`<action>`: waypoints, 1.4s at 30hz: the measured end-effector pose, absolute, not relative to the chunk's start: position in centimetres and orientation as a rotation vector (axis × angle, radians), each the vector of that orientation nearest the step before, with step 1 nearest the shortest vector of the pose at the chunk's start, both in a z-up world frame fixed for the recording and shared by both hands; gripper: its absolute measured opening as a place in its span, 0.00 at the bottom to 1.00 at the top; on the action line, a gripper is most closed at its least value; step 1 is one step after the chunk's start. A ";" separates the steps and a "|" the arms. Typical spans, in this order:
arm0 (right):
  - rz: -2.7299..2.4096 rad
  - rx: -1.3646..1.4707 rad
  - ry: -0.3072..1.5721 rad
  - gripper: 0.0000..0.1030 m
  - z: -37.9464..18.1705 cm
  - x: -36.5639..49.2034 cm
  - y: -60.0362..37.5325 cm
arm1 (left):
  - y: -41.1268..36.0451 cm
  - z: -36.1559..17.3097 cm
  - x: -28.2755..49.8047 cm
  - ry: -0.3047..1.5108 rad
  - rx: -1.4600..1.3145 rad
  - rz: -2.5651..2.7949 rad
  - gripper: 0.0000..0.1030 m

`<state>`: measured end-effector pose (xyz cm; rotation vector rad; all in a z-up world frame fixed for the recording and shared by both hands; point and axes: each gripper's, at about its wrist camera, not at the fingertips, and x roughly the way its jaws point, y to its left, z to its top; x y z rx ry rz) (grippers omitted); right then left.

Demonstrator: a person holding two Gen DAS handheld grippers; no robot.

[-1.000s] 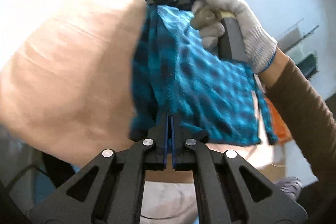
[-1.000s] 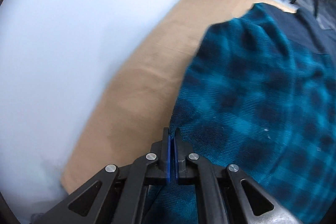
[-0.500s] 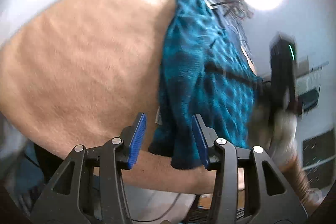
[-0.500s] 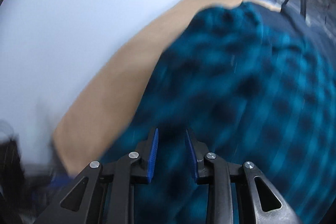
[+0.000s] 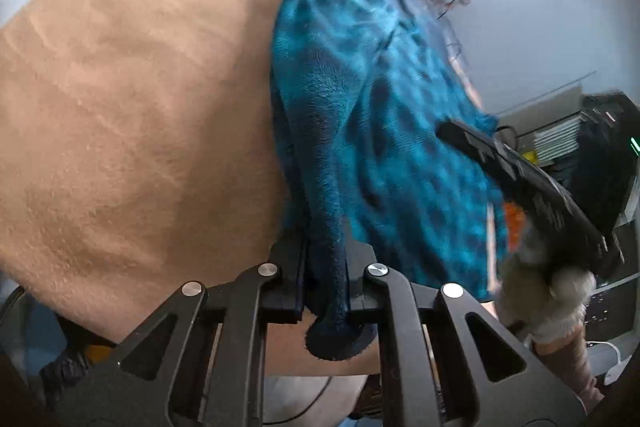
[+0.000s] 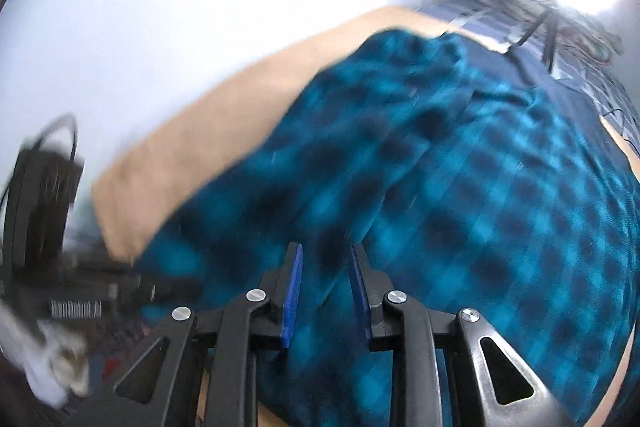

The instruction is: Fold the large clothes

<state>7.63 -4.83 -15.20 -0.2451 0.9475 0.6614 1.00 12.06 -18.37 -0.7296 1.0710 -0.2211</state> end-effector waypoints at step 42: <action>0.536 -0.018 1.184 0.08 -18.3 21.2 -0.8 | 1.5 -12.6 0.7 0.945 -0.315 -0.280 0.08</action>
